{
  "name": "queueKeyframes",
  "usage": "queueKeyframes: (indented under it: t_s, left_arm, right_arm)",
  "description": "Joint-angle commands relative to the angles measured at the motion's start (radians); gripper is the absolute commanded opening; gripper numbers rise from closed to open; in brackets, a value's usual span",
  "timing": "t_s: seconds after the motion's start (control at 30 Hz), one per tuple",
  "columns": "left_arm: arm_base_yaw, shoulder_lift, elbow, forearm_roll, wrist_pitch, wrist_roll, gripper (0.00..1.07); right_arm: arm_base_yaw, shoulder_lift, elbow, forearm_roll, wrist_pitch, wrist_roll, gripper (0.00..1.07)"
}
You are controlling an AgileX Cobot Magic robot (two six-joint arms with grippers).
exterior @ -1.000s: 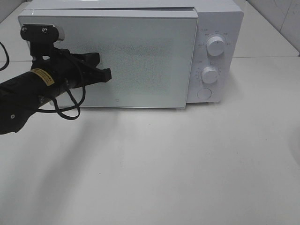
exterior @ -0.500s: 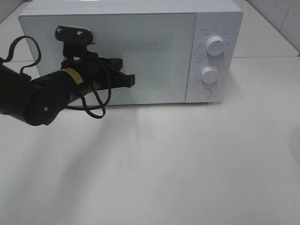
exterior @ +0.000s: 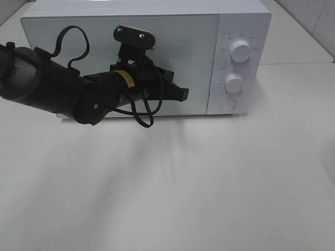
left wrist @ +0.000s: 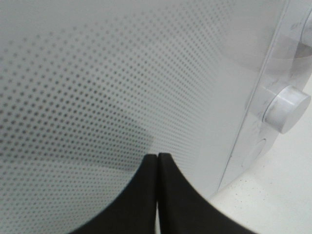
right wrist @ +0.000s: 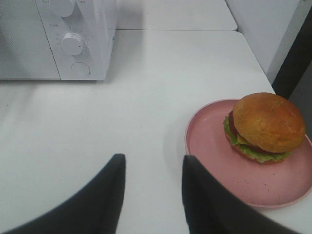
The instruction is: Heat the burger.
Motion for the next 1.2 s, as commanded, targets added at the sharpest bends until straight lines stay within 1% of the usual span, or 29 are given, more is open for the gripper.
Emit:
queueKeyframes:
  t_s: [0.03, 0.43, 0.6, 0.67, 0.7, 0.73, 0.77, 0.8, 0.83, 0.87, 0.9, 0.93, 0.97, 1.0, 1.03, 1.07, 1.1, 1.13, 1.17, 1.2]
  left_arm:
    - [0.053, -0.019, -0.062, -0.2, -0.201, -0.002, 0.0]
    - [-0.007, -0.098, -0.058, -0.179, -0.198, -0.002, 0.0]
    - [-0.031, -0.145, -0.058, -0.154, -0.138, -0.002, 0.0]
    - [-0.041, -0.18, -0.058, -0.134, -0.075, 0.02, 0.0]
    - [-0.041, -0.18, -0.058, -0.134, -0.075, 0.02, 0.0]
    - [-0.048, -0.203, -0.058, -0.127, -0.017, 0.042, 0.0]
    - [-0.048, -0.203, -0.058, -0.127, -0.017, 0.042, 0.0]
    - [-0.053, -0.23, -0.058, -0.122, 0.049, 0.062, 0.0]
    - [-0.053, -0.245, -0.058, -0.121, 0.092, 0.067, 0.0]
    - [-0.053, -0.245, -0.058, -0.121, 0.092, 0.067, 0.0]
    - [-0.053, -0.277, -0.058, -0.113, 0.178, 0.07, 0.0]
    - [-0.053, -0.277, -0.058, -0.113, 0.178, 0.07, 0.0]
    - [-0.053, -0.308, -0.058, -0.108, 0.277, 0.07, 0.0]
    - [-0.053, -0.326, -0.058, -0.1, 0.329, 0.07, 0.0]
    - [-0.053, -0.326, -0.058, -0.1, 0.329, 0.07, 0.0]
    - [-0.053, -0.358, -0.058, -0.085, 0.42, 0.07, 0.0]
    - [-0.053, -0.377, -0.058, -0.078, 0.466, 0.07, 0.0]
    - [-0.053, -0.377, -0.058, -0.078, 0.466, 0.07, 0.0]
    - [-0.053, -0.411, -0.058, -0.068, 0.553, 0.07, 0.0]
    - [-0.053, -0.429, -0.058, -0.066, 0.589, 0.07, 0.0]
  right_arm:
    - [-0.005, -0.029, 0.0, -0.001, -0.006, -0.006, 0.41]
    - [-0.005, -0.029, 0.0, -0.001, -0.006, -0.006, 0.41]
    - [-0.005, -0.029, 0.0, -0.001, -0.006, -0.006, 0.41]
    - [-0.005, -0.029, 0.0, -0.001, -0.006, -0.006, 0.41]
    - [-0.005, -0.029, 0.0, -0.001, -0.006, -0.006, 0.41]
    - [-0.005, -0.029, 0.0, -0.001, -0.006, -0.006, 0.41]
    - [-0.005, -0.029, 0.0, -0.001, -0.006, -0.006, 0.41]
    - [-0.005, -0.029, 0.0, -0.001, -0.006, -0.006, 0.41]
    - [-0.005, -0.029, 0.0, -0.001, -0.006, -0.006, 0.41]
    - [-0.005, -0.029, 0.0, -0.001, -0.006, -0.006, 0.41]
    - [-0.005, -0.029, 0.0, -0.001, -0.006, -0.006, 0.41]
    - [-0.005, -0.029, 0.0, -0.001, -0.006, -0.006, 0.41]
    - [-0.005, -0.029, 0.0, -0.001, -0.006, -0.006, 0.41]
    - [-0.005, -0.029, 0.0, -0.001, -0.006, -0.006, 0.41]
    - [-0.005, -0.029, 0.0, -0.001, -0.006, -0.006, 0.41]
    - [-0.005, -0.029, 0.0, -0.001, -0.006, -0.006, 0.41]
    - [-0.005, -0.029, 0.0, -0.001, -0.006, -0.006, 0.41]
    - [-0.005, -0.029, 0.0, -0.001, -0.006, -0.006, 0.41]
    - [-0.005, -0.029, 0.0, -0.001, -0.006, -0.006, 0.41]
    - [-0.005, -0.029, 0.0, -0.001, -0.006, -0.006, 0.41]
